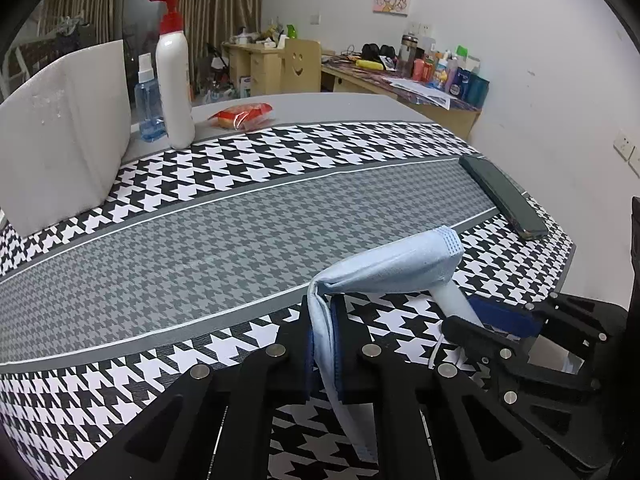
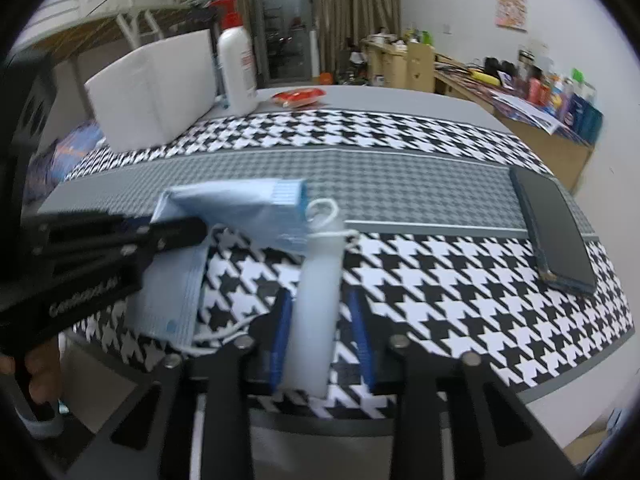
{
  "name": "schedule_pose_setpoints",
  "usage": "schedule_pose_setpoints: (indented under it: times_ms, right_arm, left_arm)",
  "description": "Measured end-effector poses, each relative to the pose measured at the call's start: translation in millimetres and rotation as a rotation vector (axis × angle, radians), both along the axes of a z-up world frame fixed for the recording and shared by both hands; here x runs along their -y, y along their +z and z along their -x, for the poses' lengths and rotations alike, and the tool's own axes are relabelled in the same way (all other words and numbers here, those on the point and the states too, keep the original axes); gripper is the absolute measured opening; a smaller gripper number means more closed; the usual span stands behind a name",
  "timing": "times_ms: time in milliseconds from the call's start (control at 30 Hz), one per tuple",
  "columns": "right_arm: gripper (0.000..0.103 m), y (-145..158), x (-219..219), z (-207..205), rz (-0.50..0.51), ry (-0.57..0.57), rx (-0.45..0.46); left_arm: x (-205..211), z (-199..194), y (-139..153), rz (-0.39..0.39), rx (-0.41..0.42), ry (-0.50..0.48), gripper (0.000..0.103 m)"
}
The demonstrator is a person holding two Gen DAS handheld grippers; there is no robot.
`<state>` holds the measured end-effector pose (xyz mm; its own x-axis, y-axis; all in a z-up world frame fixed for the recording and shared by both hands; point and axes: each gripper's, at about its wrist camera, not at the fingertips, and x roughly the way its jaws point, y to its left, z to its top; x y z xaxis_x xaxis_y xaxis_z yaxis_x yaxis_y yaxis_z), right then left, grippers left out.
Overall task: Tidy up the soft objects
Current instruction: 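Grasp the blue face mask with the left tool while the right tool grasps the white roller, then lift the blue mask with the left tool while the right tool lifts the white roller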
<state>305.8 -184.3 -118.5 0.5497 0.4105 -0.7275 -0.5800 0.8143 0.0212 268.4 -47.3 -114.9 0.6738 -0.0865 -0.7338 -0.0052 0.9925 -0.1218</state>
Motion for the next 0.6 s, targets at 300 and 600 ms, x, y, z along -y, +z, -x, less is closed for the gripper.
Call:
schedule_pose_setpoints:
  times_ms: [300,600]
  right_arm:
    - [0.017,4.7,6.0,-2.6,-0.038,0.001,-0.03]
    - [0.017,11.6,14.5,-2.6,-0.061,-0.033,-0.015]
  left_arm:
    - [-13.0,4.5,9.4,-0.008,0.028,0.037,0.005]
    - [-24.4,11.3,19.7,-0.01,0.06,0.072,0.005]
